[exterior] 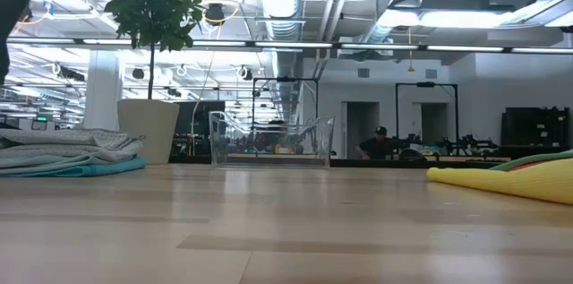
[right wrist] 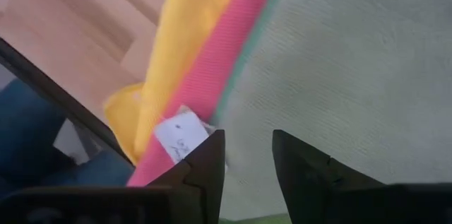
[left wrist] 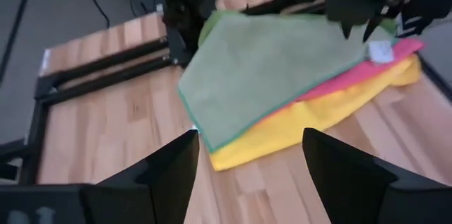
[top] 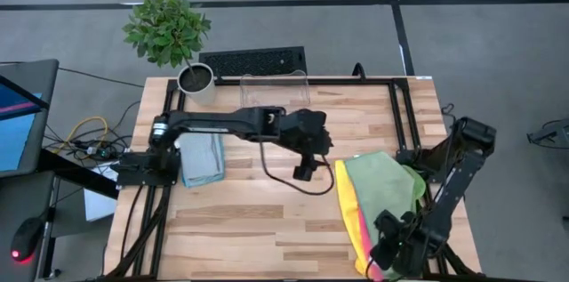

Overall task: Fold microfiber towels
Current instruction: Fold the light green microfiber cloth

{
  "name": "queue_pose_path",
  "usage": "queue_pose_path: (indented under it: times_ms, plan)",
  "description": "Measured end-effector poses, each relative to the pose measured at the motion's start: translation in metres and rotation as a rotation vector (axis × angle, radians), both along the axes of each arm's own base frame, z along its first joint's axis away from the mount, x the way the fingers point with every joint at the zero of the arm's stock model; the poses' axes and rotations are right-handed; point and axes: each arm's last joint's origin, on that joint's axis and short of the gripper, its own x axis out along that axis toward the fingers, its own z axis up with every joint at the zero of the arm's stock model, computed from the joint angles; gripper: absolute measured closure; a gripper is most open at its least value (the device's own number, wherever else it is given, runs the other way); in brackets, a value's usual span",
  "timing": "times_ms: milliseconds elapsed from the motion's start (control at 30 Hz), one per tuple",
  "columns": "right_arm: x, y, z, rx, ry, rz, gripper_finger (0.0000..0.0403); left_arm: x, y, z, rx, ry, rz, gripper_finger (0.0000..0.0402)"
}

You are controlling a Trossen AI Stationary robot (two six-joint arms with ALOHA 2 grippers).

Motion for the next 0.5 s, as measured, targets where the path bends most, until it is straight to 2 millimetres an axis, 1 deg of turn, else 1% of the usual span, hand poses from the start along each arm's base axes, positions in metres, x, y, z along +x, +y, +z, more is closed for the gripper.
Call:
queue_pose_path:
  times_ms: [133,233,400,500]
  plan:
    - [0.015,0.014,-0.003,-0.039,0.015,0.041,0.0257,-0.014,-0.010,0.020,0.021,-0.045,0.008,0.0155]
    - [0.022,0.031,-0.011,-0.035,0.053,0.078,0.0241,-0.021,-0.016,0.029,0.036,-0.064,0.014,0.0155]
    - [0.024,0.060,-0.024,0.006,0.173,0.081,0.0199,-0.024,-0.023,0.028,0.043,-0.042,0.002,0.0155]
    - [0.024,0.075,-0.026,0.021,0.208,0.078,0.0183,-0.026,-0.024,0.026,0.046,-0.019,-0.002,0.0155]
